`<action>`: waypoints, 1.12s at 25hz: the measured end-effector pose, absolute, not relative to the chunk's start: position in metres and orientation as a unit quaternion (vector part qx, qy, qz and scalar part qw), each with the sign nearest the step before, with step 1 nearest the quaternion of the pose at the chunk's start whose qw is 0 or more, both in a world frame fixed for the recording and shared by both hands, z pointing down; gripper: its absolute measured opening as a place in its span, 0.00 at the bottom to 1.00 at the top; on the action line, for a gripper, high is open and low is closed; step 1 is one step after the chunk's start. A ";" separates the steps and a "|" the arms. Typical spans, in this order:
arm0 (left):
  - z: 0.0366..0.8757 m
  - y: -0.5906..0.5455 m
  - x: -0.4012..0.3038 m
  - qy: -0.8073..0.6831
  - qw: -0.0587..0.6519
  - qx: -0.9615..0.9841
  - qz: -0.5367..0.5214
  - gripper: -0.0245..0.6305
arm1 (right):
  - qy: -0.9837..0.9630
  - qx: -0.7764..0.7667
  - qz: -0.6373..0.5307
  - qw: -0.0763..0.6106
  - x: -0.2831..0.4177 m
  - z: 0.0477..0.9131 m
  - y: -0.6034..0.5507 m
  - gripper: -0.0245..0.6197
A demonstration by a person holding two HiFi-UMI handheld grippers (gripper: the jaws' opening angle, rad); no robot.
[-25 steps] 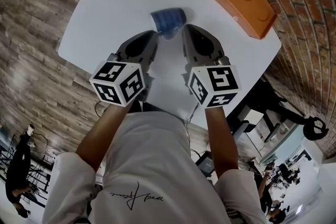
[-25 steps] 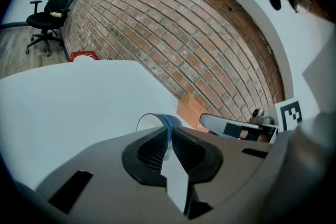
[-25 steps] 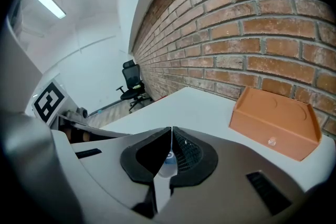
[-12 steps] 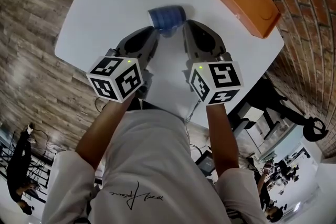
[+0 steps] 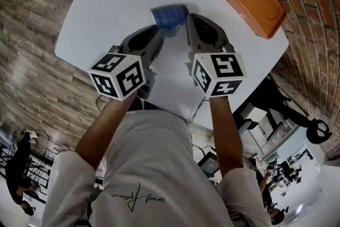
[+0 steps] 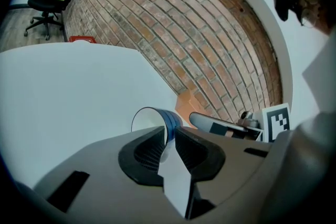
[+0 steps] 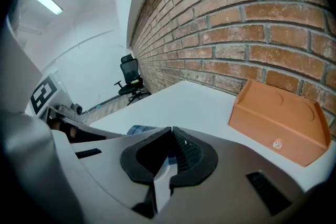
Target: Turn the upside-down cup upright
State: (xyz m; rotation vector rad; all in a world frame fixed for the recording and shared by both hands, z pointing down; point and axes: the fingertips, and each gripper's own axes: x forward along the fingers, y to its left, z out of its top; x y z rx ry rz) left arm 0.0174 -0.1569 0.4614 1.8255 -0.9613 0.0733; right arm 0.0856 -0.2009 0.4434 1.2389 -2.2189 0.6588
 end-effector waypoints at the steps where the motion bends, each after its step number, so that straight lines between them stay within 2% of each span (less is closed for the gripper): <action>1: 0.462 -0.157 0.018 -0.399 0.514 0.759 0.030 0.11 | -0.816 0.456 0.243 0.258 0.087 0.446 -0.202 0.07; 28: 0.463 -0.159 0.020 -0.372 0.498 0.782 0.050 0.10 | -0.806 0.463 0.254 0.267 0.092 0.466 -0.211 0.07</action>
